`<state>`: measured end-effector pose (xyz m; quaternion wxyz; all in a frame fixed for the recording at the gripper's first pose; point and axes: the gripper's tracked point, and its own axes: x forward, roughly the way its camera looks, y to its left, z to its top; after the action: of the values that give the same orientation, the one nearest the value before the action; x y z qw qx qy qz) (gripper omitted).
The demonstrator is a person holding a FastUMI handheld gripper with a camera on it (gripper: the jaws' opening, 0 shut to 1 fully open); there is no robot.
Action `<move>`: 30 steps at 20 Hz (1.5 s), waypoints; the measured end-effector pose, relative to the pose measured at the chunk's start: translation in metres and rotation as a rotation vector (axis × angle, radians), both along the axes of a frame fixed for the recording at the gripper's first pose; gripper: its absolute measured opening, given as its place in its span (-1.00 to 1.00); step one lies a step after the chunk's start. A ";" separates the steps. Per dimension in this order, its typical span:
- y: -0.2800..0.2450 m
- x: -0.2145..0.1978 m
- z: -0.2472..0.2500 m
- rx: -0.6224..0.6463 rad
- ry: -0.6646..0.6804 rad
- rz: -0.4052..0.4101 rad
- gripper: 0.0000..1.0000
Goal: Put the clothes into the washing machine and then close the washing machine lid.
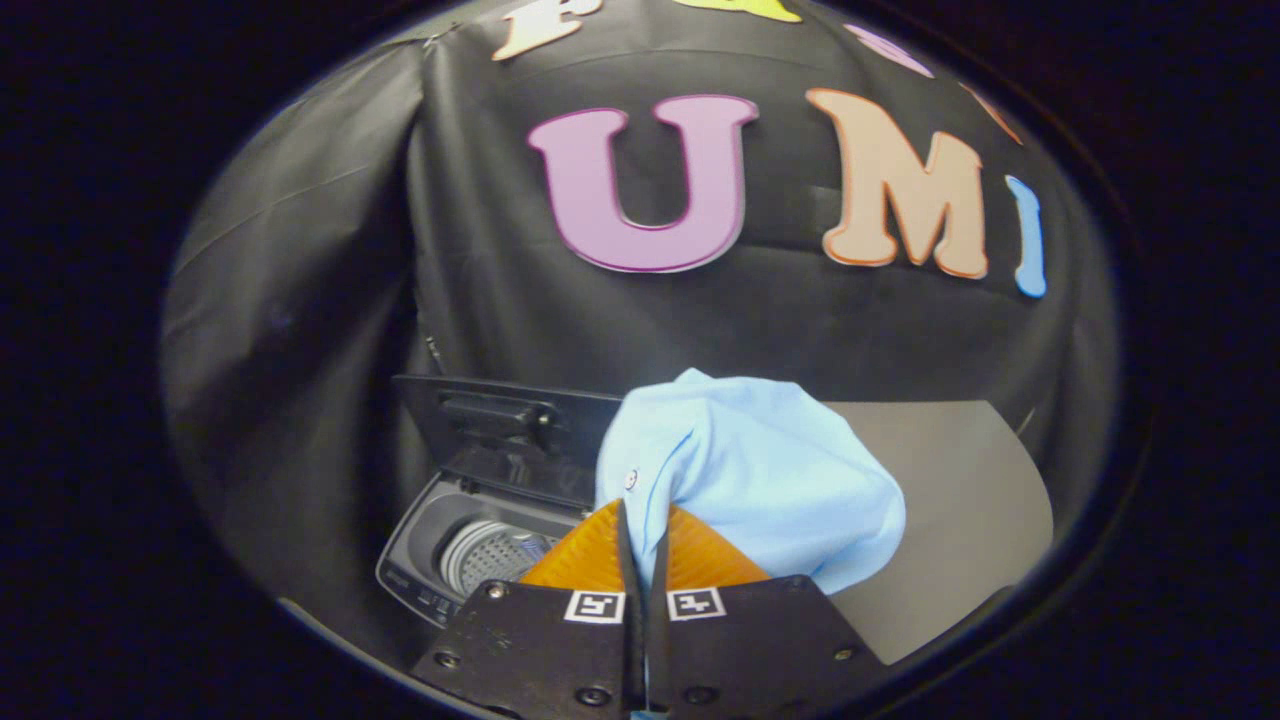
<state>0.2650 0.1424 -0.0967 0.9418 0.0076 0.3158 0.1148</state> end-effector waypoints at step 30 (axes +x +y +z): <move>0.147 -0.044 -0.125 -0.152 0.088 0.340 0.94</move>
<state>0.2210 0.2891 -0.2221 0.8920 -0.1120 0.3612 0.2475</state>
